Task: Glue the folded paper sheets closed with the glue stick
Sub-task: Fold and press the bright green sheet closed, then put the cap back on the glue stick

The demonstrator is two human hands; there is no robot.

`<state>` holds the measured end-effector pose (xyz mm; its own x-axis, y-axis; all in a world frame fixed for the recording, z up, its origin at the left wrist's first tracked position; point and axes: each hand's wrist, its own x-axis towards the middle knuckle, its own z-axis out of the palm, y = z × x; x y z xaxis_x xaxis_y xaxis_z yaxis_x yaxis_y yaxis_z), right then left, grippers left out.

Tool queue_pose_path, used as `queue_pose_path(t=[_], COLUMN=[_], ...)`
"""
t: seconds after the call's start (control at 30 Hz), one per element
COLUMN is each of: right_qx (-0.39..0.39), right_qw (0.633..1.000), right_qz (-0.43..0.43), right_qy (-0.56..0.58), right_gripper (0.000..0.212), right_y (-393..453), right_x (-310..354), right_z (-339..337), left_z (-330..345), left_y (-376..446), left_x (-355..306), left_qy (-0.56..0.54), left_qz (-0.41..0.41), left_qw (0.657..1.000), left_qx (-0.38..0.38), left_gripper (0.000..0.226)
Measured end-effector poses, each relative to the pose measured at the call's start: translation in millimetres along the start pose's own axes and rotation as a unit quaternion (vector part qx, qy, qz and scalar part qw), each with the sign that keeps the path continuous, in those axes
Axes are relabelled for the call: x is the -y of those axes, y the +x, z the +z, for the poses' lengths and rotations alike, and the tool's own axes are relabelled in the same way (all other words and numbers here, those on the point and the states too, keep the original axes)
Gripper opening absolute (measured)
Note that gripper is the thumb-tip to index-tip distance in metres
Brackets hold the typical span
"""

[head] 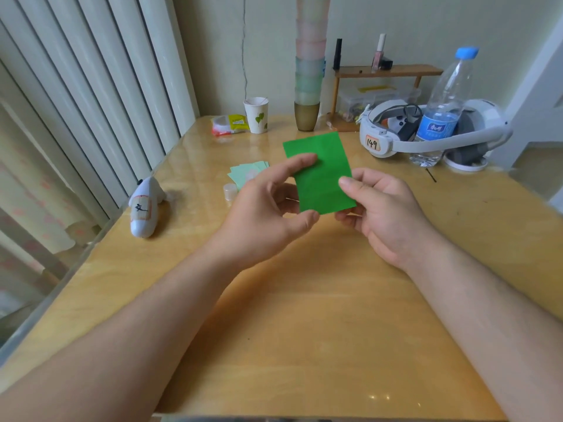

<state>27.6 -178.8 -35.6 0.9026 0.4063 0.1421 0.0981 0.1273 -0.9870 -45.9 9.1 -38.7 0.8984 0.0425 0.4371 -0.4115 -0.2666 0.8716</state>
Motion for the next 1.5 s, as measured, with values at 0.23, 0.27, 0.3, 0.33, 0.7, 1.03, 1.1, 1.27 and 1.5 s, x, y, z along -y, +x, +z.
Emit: queue_pose_path(t=[0.23,0.27,0.3,0.33,0.7,1.03,1.1,1.27,1.5], right_qx=[-0.023,-0.032,-0.040,-0.047,-0.059,-0.065,-0.062,-0.062,-0.063], right_qw=[0.998,0.998,0.996,0.994,0.916,0.901,0.892,0.881,0.965], right_qz=[-0.035,-0.035,-0.034,-0.033,0.011,-0.017,-0.024,-0.046,0.027], right_qy=[-0.042,-0.050,-0.068,-0.089,-0.398,-0.430,-0.446,-0.467,-0.252], right_gripper=[0.016,0.011,0.012,0.018,0.033,0.033,0.036,0.032,0.022], right_y=[64.8,80.4,95.6,110.5,167.0,161.0,160.9,158.1,139.9], right_x=[50.5,48.5,43.2,34.8,-54.0,-69.8,-70.6,-69.5,-51.4], right_z=[49.3,59.4,70.1,80.4,104.4,99.7,99.4,100.8,87.1], left_z=[-59.5,-70.9,-81.2,-90.0,-98.3,-93.9,-94.6,-94.5,-97.1], left_y=[47.7,58.7,69.0,77.9,86.9,89.2,88.7,87.3,71.3], left_x=[-30.5,-25.6,-18.2,-8.4,81.9,84.7,84.6,84.7,69.0], left_qy=[-0.072,-0.060,-0.050,-0.043,0.155,0.226,0.229,0.193,0.161], left_qz=[0.012,-0.005,-0.030,-0.061,-0.314,-0.337,-0.336,-0.325,-0.281], left_qw=[0.988,0.985,0.982,0.978,0.911,0.897,0.897,0.905,0.925], left_qx=[-0.137,-0.161,-0.179,-0.194,-0.217,-0.175,-0.173,-0.196,-0.198], left_gripper=[0.040,0.036,0.032,0.029,0.015,0.017,0.016,0.014,0.018])
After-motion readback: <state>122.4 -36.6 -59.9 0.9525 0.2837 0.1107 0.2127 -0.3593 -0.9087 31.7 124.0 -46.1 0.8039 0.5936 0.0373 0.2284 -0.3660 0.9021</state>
